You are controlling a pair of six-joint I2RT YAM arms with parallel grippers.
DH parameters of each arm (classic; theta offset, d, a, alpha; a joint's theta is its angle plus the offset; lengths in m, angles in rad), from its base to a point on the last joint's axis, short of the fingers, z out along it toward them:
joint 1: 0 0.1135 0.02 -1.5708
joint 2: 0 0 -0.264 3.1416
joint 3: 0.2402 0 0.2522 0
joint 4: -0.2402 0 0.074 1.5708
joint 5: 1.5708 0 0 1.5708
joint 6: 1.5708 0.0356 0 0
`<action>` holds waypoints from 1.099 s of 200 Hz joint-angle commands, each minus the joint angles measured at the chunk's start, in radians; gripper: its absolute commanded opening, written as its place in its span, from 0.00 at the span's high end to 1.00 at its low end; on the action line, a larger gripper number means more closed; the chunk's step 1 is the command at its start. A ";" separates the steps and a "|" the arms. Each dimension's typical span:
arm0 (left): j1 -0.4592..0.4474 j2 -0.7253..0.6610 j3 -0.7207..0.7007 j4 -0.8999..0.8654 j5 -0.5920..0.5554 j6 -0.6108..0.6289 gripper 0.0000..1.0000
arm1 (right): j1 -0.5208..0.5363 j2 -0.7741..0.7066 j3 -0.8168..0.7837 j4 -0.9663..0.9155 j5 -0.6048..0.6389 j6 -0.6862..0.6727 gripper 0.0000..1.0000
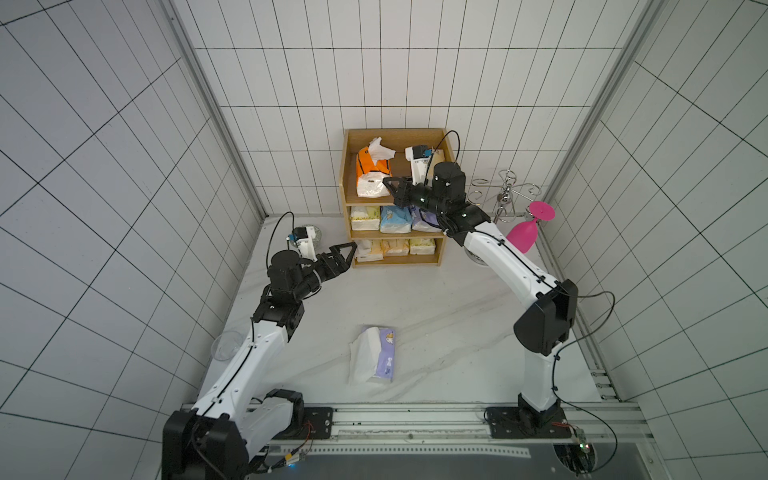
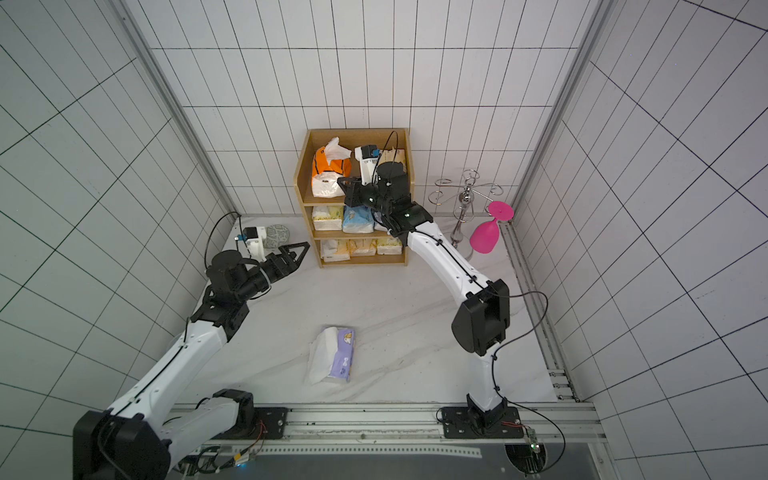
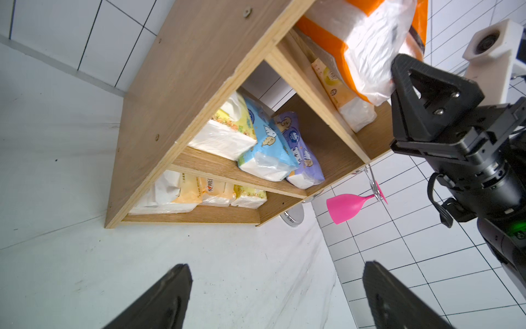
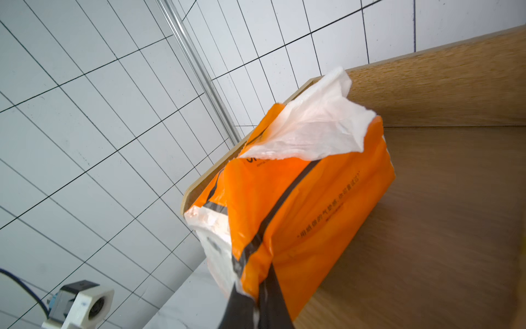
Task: Remove the tissue boxes from the shelf
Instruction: Pick up a box of tissues from the shelf, then place the box of tissues at the center of the board.
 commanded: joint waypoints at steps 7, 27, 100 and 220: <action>-0.039 -0.084 0.000 -0.055 -0.063 -0.012 0.02 | 0.020 -0.176 -0.172 0.000 0.020 -0.035 1.00; -0.057 -0.150 0.000 -0.098 -0.091 -0.011 0.02 | 0.044 -0.312 -0.318 -0.034 0.061 -0.073 1.00; -0.087 -0.372 -0.050 -0.310 -0.182 0.039 0.02 | 0.210 -0.824 -0.787 -0.321 0.217 -0.093 1.00; -0.292 -0.450 -0.243 -0.397 -0.249 -0.005 0.02 | 0.462 -1.114 -1.502 -0.175 0.403 0.307 1.00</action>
